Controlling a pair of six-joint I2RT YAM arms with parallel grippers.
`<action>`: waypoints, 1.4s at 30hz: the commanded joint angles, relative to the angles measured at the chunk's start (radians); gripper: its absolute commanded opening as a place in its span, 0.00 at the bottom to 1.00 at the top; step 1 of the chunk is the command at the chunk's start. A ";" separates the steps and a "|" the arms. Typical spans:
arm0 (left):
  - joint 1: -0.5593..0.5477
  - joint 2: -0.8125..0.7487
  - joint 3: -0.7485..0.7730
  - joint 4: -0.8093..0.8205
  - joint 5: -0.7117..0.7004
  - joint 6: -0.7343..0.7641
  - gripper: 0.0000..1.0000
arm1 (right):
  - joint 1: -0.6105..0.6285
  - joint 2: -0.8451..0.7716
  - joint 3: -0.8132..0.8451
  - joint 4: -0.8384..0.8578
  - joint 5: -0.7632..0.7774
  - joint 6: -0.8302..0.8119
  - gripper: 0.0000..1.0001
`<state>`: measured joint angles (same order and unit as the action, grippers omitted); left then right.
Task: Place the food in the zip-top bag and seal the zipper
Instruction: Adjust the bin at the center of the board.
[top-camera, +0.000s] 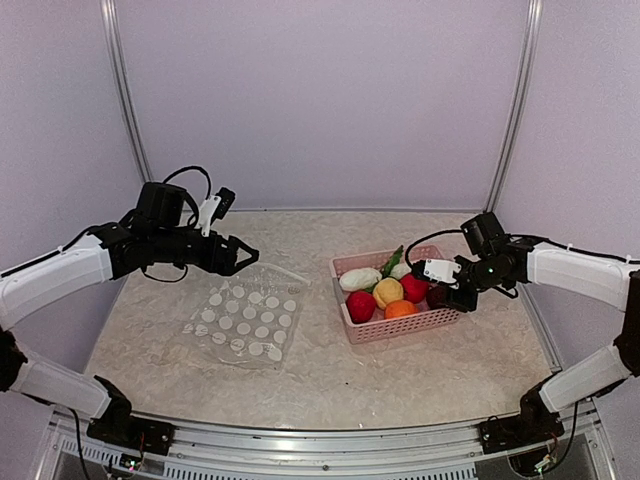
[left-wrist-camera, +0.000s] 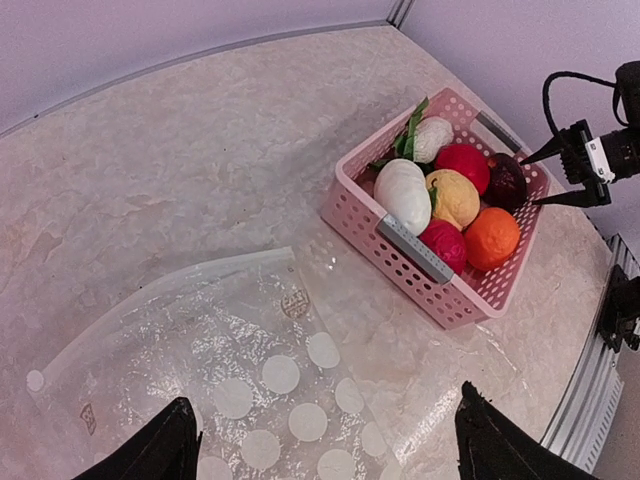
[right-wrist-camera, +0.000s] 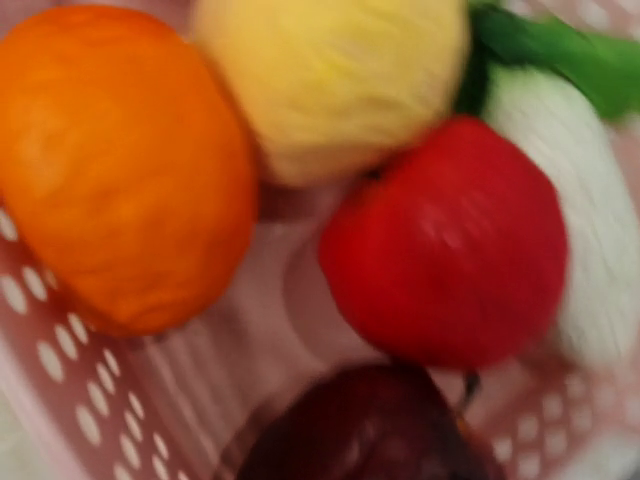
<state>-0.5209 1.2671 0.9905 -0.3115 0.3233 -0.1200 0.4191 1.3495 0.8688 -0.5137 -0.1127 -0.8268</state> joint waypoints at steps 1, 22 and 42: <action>-0.013 0.020 0.032 -0.030 0.013 0.019 0.84 | 0.074 -0.024 -0.048 -0.088 0.012 0.029 0.51; -0.332 0.106 0.130 -0.078 -0.299 -0.078 0.84 | -0.157 0.112 0.235 -0.136 -0.228 0.231 0.51; -0.498 0.346 0.330 -0.246 -0.687 -0.484 0.83 | -0.236 0.260 0.192 0.008 -0.056 0.382 0.24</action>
<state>-1.0264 1.6032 1.2488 -0.4671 -0.2344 -0.5011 0.1928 1.5703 1.0481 -0.5373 -0.1852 -0.4904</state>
